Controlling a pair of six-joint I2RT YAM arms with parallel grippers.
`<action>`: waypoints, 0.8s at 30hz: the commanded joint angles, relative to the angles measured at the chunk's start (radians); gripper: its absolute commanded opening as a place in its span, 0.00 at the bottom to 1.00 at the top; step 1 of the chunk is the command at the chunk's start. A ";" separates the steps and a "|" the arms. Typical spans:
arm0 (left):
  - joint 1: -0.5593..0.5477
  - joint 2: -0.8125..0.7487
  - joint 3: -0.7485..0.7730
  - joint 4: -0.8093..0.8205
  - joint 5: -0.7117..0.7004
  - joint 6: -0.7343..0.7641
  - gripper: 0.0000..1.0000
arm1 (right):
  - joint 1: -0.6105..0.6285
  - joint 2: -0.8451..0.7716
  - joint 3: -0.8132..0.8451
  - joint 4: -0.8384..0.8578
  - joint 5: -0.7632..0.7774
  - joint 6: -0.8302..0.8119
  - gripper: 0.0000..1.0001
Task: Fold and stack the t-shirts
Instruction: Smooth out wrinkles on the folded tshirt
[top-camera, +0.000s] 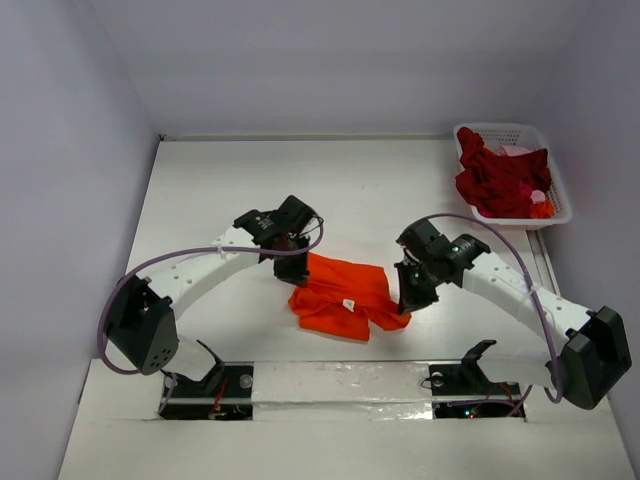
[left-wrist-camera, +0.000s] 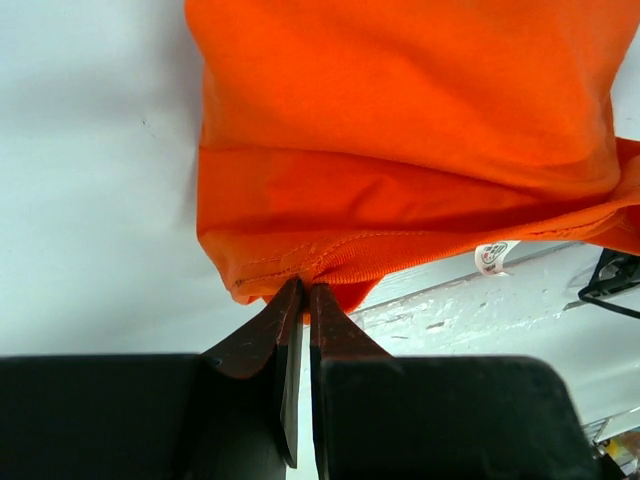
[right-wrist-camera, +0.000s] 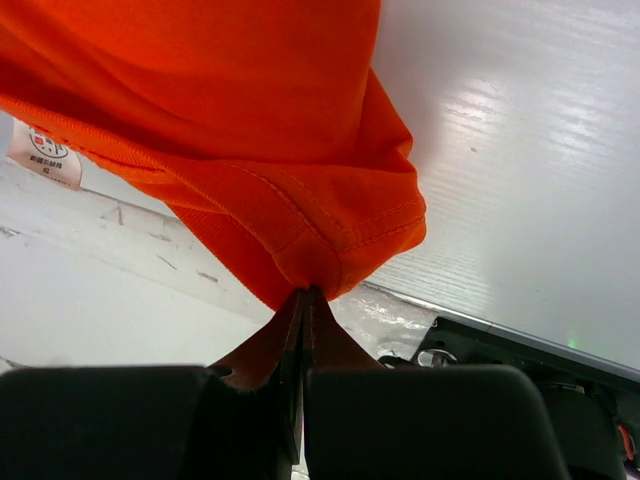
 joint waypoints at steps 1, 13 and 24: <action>-0.005 -0.042 -0.030 -0.026 0.007 0.003 0.00 | 0.010 -0.031 -0.007 -0.036 -0.022 -0.001 0.00; -0.005 -0.039 -0.175 0.075 0.068 -0.023 0.00 | 0.019 0.062 -0.058 0.101 -0.055 0.032 0.00; -0.005 -0.045 -0.205 0.089 0.090 -0.028 0.00 | 0.116 0.202 -0.038 0.199 -0.091 0.040 0.00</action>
